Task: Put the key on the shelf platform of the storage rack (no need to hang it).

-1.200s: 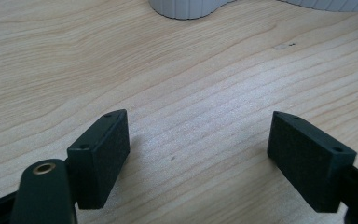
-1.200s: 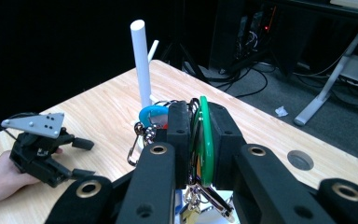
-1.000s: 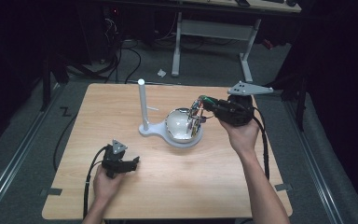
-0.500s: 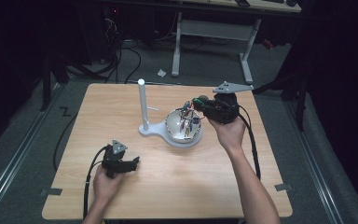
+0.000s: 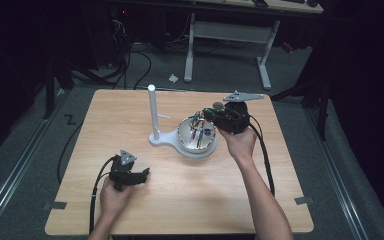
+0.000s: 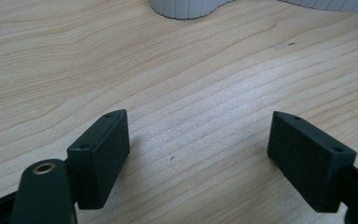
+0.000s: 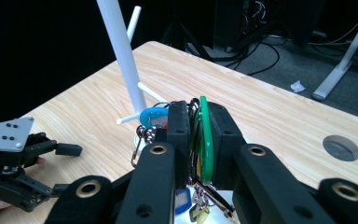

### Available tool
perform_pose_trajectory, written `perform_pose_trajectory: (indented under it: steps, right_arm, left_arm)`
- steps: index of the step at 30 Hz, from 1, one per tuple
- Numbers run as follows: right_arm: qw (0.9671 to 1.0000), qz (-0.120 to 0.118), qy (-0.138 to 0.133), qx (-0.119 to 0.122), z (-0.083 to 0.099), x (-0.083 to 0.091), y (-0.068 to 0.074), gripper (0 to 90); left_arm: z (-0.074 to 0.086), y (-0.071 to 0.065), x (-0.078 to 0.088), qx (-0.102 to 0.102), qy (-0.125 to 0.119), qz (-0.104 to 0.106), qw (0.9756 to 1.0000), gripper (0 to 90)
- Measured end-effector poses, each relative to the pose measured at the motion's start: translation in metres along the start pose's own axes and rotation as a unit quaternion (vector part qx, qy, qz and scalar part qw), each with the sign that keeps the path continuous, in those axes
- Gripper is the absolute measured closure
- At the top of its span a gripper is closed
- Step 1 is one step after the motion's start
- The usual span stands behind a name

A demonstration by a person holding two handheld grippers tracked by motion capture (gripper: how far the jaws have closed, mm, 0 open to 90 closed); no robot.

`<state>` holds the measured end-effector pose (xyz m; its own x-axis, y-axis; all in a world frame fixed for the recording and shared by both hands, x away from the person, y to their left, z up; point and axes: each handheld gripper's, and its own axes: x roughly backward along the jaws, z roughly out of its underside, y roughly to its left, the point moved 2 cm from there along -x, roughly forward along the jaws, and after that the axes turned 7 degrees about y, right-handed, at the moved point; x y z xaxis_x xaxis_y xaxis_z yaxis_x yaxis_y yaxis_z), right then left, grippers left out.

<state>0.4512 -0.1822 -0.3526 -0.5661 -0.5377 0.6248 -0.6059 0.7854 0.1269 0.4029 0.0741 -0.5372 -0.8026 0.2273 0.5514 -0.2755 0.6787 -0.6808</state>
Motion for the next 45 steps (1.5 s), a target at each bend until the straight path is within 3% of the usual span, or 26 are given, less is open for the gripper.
perform_pose_trajectory:
  steps: [23,28,38,45]
  right_arm:
    - [0.999,0.012,0.033,-0.029,0.019,-0.034,-0.011,81.2]
    - [0.9988,0.015,0.041,-0.024,0.021,-0.041,-0.011,81.2]
    - [0.9975,0.008,0.056,-0.043,0.035,-0.054,-0.014,81.2]
    - [0.9972,0.002,0.062,-0.042,0.04,-0.061,-0.013,81.2]
  left_arm:
    - [0.0,0.0,0.0,-0.001,0.0,0.001,1.0,21.1]
    - [0.0,0.0,0.0,0.0,0.0,0.001,1.0,21.1]
    - [0.0,0.0,0.0,0.002,0.0,0.001,1.0,21.1]
    - [0.0,0.0,0.0,0.001,0.0,0.001,1.0,21.1]
